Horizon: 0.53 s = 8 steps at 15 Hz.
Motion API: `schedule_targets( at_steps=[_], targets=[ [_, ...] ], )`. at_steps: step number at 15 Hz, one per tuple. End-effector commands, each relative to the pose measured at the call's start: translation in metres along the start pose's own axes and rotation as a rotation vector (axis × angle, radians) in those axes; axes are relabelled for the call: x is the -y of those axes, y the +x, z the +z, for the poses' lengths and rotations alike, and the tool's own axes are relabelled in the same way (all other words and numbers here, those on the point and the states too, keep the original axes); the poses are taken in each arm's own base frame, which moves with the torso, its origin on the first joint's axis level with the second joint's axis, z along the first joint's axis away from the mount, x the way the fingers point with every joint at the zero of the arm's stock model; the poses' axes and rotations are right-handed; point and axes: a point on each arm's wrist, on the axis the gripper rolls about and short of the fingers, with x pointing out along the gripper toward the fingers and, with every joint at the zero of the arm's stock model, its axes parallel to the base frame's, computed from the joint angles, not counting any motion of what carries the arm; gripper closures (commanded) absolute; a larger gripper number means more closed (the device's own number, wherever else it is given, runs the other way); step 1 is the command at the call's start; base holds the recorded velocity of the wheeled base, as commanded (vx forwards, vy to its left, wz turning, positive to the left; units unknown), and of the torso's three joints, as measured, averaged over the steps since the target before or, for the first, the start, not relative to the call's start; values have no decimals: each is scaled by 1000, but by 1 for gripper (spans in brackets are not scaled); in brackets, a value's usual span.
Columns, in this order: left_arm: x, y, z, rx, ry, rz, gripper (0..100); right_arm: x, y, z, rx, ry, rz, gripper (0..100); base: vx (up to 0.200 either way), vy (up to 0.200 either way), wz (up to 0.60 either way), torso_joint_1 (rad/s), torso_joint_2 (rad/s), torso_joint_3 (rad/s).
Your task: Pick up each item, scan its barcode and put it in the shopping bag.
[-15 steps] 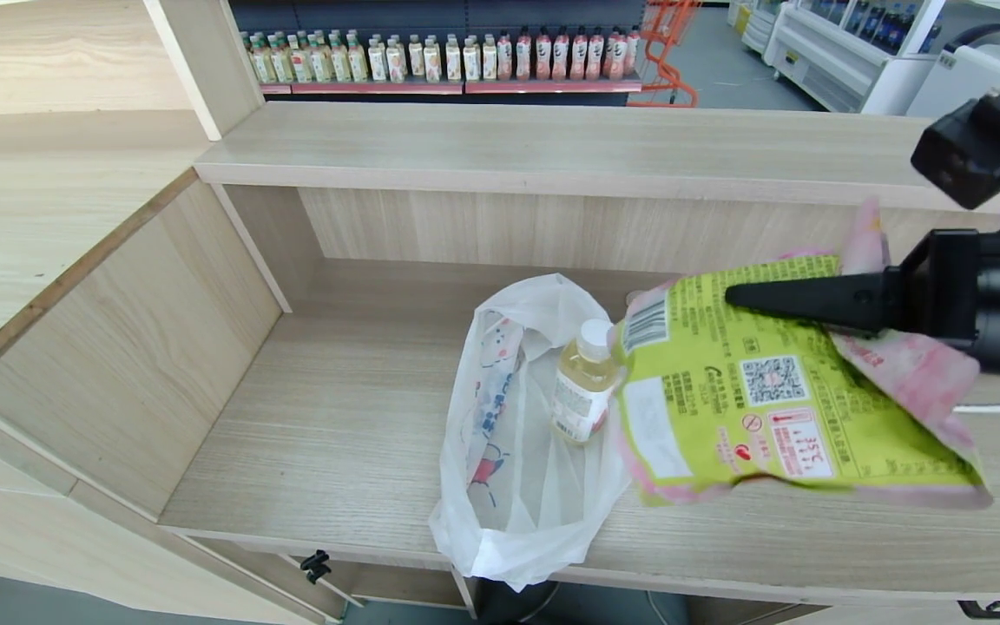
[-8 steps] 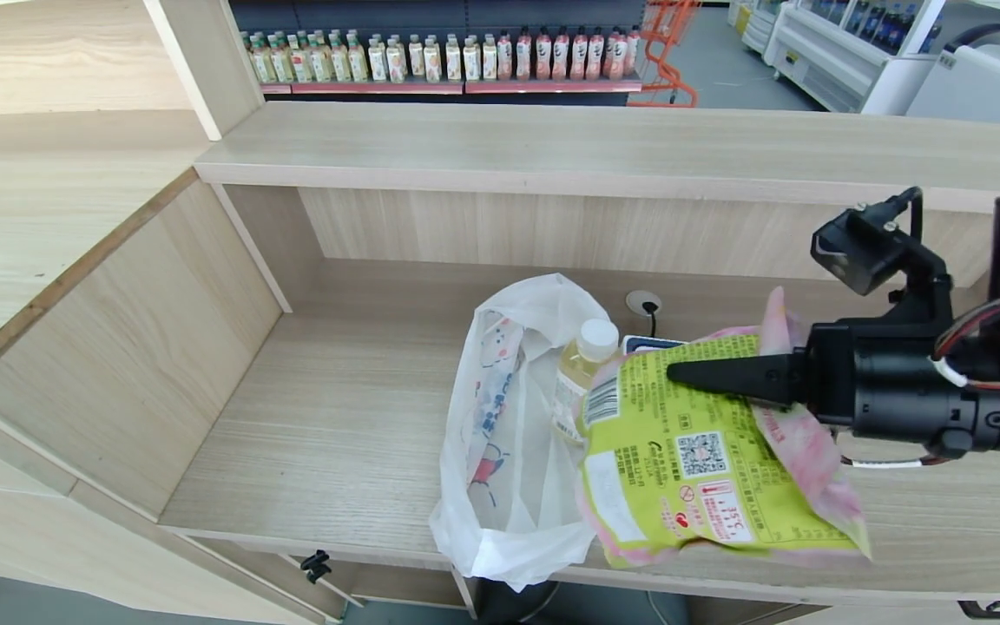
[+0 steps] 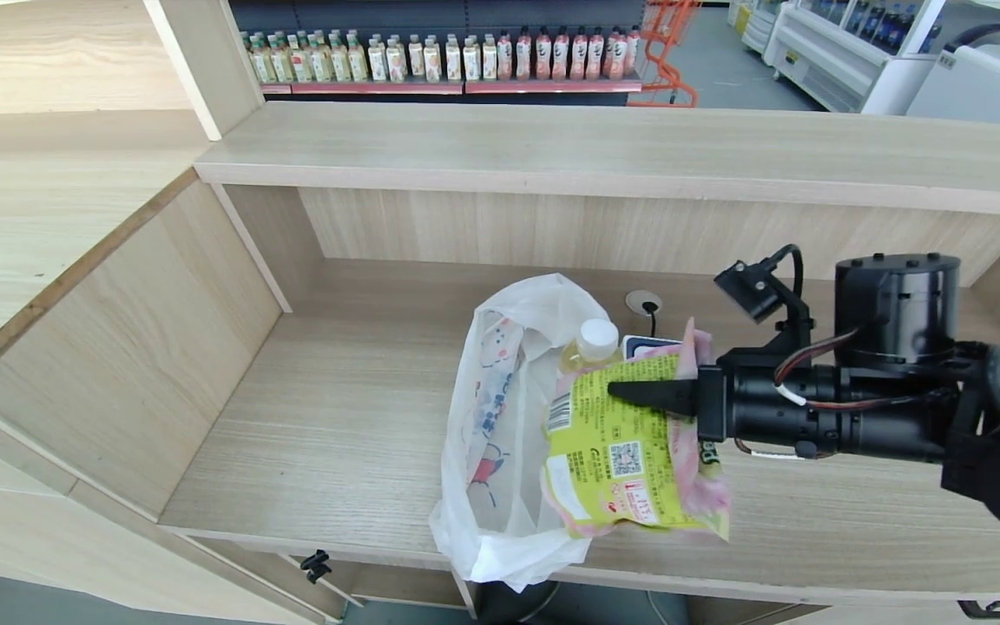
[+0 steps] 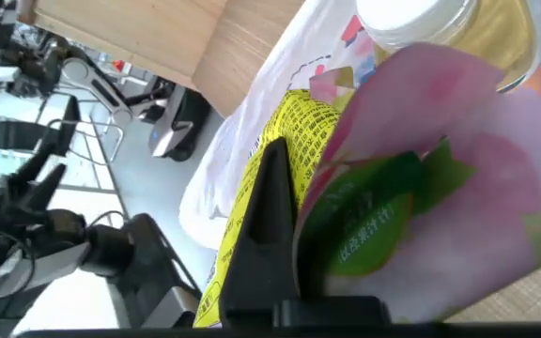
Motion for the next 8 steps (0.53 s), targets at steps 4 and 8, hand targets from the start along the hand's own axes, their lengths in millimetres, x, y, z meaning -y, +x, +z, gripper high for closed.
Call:
schedule_targets(
  at_steps=[4,8],
  targets=[
    [0,0,0,0,0,1,0,27,36,-19,-15,-35,4,100,0,0,0,0,0,0],
    [0,0,0,0,0,1,0,28,38,-21,-12,-39,6,100,0,0,0,0,0,0]
  ],
)
